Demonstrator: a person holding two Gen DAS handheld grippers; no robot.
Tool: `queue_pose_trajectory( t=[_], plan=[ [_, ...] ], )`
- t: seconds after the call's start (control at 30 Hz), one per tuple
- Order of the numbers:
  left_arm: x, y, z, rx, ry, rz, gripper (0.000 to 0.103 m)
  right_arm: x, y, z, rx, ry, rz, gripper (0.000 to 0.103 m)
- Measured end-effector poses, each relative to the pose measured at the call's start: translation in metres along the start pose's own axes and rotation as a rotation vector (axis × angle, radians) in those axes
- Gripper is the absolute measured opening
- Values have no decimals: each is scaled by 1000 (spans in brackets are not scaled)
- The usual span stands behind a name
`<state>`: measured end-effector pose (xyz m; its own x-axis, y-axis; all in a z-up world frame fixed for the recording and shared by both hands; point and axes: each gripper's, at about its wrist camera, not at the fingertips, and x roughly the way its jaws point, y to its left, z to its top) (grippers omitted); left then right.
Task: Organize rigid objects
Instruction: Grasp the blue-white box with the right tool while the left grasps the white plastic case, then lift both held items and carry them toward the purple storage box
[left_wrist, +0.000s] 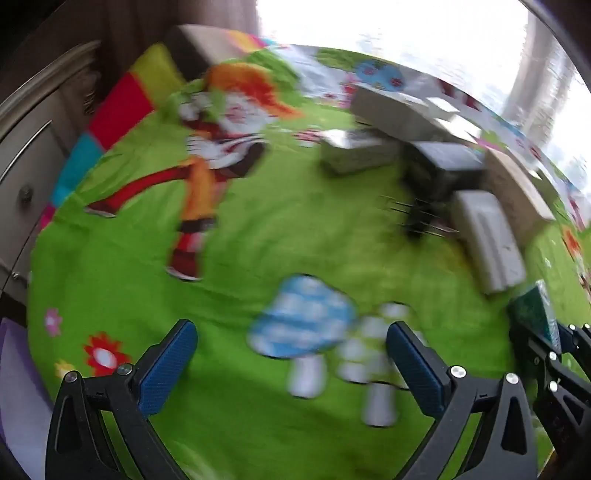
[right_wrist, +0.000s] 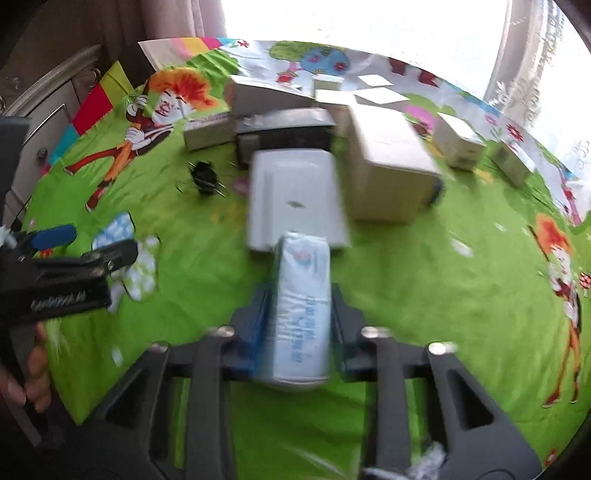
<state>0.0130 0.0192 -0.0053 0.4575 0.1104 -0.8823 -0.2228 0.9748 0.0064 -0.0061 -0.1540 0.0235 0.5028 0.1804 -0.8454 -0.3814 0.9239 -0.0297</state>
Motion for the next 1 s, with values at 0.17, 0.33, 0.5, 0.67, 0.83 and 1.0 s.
queue_pose_trajectory(
  t=[0.17, 0.33, 0.5, 0.67, 0.83, 1.0],
  plan=[
    [-20, -65, -17, 64, -24, -133, 103, -26, -54, -40, 27, -46, -32, 33],
    [-17, -124, -2, 26, -45, -73, 103, -36, -103, -53, 115, -44, -65, 33],
    [-5, -142, 16, -30, -58, 41, 103, -36, -99, -53, 89, -55, -73, 34],
    [-21, -152, 7, 8, -111, 36, 65, -36, -101, -60, 82, -86, -60, 34],
    [-29, -147, -1, 56, -103, -53, 65, -37, -102, -60, 91, -89, -56, 33],
    [-47, -141, -29, 99, -140, -96, 65, -37, -101, -59, 86, -87, -61, 33]
  ],
)
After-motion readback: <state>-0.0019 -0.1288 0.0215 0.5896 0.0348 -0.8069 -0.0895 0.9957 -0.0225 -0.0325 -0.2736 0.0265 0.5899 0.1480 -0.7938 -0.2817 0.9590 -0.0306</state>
